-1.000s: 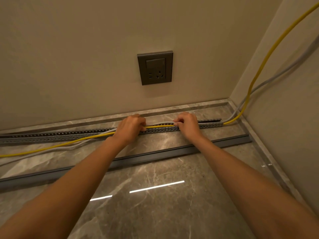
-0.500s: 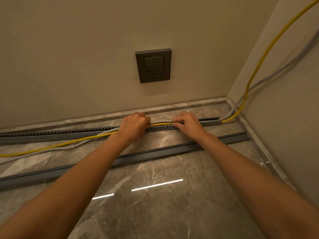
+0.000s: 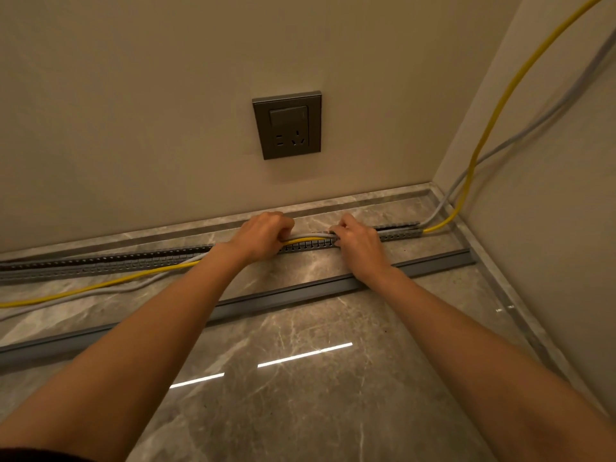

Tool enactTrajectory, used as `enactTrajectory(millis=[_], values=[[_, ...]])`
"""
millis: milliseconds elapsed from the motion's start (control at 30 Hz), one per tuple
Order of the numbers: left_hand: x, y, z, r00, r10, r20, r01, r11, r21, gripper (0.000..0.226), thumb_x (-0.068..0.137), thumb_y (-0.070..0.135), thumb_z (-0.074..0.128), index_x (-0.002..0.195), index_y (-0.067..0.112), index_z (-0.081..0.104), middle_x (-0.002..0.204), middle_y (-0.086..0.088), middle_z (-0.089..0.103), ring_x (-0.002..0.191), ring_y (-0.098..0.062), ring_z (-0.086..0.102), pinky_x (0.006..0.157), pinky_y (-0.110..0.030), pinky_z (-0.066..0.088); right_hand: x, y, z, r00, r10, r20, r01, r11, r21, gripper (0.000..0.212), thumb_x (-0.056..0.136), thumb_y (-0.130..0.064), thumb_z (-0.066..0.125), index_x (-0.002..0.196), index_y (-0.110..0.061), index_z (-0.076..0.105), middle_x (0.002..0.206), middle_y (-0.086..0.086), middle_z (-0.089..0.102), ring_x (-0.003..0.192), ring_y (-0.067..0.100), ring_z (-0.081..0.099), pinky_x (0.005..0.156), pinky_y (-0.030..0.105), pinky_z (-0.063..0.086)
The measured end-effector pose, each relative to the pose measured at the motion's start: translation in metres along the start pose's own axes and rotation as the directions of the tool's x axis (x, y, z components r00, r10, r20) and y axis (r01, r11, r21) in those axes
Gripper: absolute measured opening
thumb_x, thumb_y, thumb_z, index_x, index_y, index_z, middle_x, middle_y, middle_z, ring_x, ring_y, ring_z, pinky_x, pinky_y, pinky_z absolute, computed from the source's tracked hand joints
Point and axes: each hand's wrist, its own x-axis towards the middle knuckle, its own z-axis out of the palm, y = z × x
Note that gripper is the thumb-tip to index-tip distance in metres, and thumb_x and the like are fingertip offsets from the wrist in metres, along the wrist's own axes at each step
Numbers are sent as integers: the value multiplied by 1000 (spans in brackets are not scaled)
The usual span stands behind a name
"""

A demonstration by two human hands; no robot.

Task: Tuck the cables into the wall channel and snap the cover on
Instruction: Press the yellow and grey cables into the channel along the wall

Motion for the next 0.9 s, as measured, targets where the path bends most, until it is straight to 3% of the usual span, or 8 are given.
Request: enactTrajectory(millis=[133,300,500,633,767,833,900], values=[[-6,1,9,990,-72,-119,72,997,-5,13,85,-3,53,82,8,58,103,-18,62,93,-35,57,74,-39,47,0,-1,-5,998,-53,13,54,998,-15,24,74,12,66,95,2,70,93,20,68,70,37,69,56,37,55],[0,11,9,963,-235,-133,236,972,-3,22,86,-5,49,100,4,63,111,-18,62,103,-38,57,79,-40,47,7,2,-13,994,-60,95,66,996,-53,33,94,-2,45,121,-10,62,113,14,60,100,33,61,79,39,50],[-3,20,10,991,-73,-112,107,933,342,20,91,4,48,104,1,64,111,-15,64,109,-31,53,83,-39,47,4,4,-8,989,-65,134,68,997,-20,31,97,-6,46,125,-7,60,118,14,59,109,32,56,88,39,47],[-7,22,14,996,-71,-57,86,939,334,22,93,6,49,113,2,57,114,-18,58,102,-35,58,77,-40,47,1,2,-4,989,-48,139,49,999,1,35,94,2,47,127,-4,57,122,14,57,111,32,53,94,38,44],[-12,30,20,989,120,-92,-70,902,426,22,56,2,86,70,1,70,70,-14,66,61,-29,65,47,-29,50,-1,2,-4,989,-11,149,3,999,55,39,92,5,45,129,-4,54,124,15,56,115,30,50,99,36,42],[-9,36,20,995,84,-57,-56,924,377,16,79,3,69,95,-2,67,95,-17,65,86,-31,64,67,-35,53,-1,1,-4,991,33,126,-44,995,86,36,92,4,46,125,-2,57,121,16,57,114,31,52,99,37,42],[-4,35,23,999,31,-36,-16,939,345,25,95,6,46,116,-1,57,115,-16,57,104,-31,56,83,-37,49,-1,2,-2,995,65,70,-71,994,81,32,90,5,48,118,0,61,119,16,58,111,31,53,96,37,42]])
